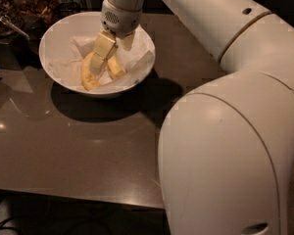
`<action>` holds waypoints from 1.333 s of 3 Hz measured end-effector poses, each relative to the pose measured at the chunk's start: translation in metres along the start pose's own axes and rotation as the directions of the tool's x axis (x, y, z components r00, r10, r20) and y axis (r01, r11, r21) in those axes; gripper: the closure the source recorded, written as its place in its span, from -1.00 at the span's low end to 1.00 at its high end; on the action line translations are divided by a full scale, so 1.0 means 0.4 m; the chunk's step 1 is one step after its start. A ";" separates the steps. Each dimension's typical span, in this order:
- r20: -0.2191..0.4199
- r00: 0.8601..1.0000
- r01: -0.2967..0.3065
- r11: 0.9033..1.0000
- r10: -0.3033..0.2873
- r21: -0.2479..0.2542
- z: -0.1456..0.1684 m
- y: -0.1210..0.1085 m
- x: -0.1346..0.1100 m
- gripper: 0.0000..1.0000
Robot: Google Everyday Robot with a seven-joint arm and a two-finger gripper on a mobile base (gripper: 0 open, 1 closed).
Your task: Pick banana from white bowl
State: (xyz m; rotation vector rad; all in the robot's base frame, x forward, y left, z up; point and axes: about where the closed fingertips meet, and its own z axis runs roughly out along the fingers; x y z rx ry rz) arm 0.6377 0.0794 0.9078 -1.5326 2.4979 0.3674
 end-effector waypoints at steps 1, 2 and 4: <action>-0.014 1.000 -0.019 1.000 0.019 -0.018 0.027 -0.011 0.001 -0.40; -0.029 0.997 -0.072 0.997 0.072 -0.010 0.049 -0.046 0.009 -0.42; -0.092 0.985 -0.149 0.989 0.147 -0.016 0.126 -0.094 0.017 -0.34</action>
Offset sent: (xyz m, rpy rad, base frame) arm 0.0205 -0.0236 -0.0299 -0.0636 0.0921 -0.1229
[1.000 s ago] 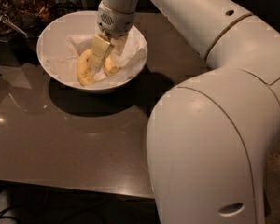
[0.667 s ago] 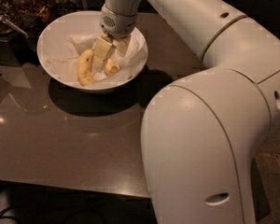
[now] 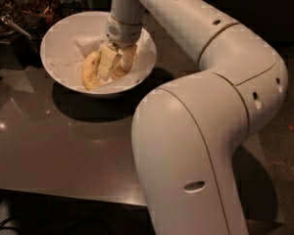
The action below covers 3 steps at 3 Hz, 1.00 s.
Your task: Pick banana from white bowl
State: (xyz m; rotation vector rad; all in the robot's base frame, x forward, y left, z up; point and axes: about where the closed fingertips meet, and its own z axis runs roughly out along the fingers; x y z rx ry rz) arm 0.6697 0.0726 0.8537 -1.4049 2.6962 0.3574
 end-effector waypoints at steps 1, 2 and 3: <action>-0.017 1.000 -0.007 1.000 0.007 -0.012 0.014 0.001 0.000 -0.28; 0.004 1.000 -0.008 1.000 0.008 -0.005 0.022 -0.006 -0.016 0.12; 0.004 1.000 -0.008 1.000 0.008 -0.005 0.022 -0.006 -0.016 0.55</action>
Offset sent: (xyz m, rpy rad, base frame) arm -0.0004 0.0016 -0.0053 -0.0069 0.0206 -0.0019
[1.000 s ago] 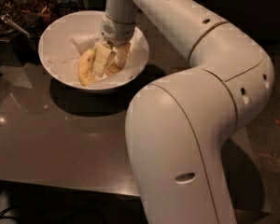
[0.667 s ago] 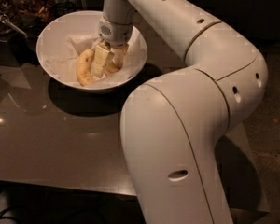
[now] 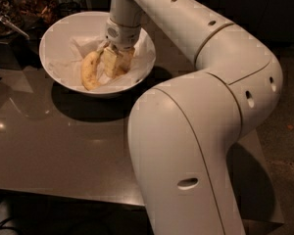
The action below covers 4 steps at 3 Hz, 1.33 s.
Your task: Pick banana from white bowl
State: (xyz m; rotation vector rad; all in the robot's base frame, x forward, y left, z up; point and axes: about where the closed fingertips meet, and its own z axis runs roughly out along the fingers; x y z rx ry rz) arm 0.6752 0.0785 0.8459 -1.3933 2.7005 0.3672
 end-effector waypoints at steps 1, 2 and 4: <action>0.031 0.999 0.027 1.000 -0.028 0.012 -0.010 0.000 -0.009 0.98; 0.072 0.995 0.069 0.997 -0.071 0.037 -0.065 0.012 0.003 1.00; 0.120 0.970 0.203 0.975 -0.213 0.090 -0.190 0.083 0.032 1.00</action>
Offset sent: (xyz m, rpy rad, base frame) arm -0.0213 -0.0213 0.0629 0.0629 -0.1429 0.0913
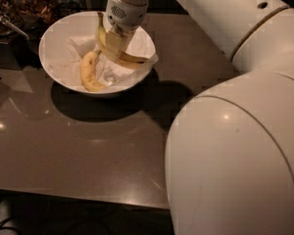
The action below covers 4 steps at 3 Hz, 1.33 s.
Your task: Pick banana from white bowl
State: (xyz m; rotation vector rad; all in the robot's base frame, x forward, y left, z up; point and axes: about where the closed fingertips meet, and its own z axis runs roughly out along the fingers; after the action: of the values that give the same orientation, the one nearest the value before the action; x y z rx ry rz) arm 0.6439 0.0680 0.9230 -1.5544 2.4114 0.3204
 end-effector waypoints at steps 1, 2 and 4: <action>0.030 0.994 0.109 0.994 -0.109 0.008 -0.053 0.045 0.023 1.00; 0.026 0.991 0.128 0.992 -0.128 0.011 -0.048 0.044 0.015 1.00; 0.021 0.996 0.087 0.996 -0.086 -0.030 -0.110 0.120 0.076 1.00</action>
Offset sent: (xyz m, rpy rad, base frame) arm -0.0155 -0.0027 0.0157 -0.0029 -0.0372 0.0787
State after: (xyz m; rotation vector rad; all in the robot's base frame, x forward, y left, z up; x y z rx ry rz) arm 0.5837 0.0474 0.9568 -1.6558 2.3270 0.3552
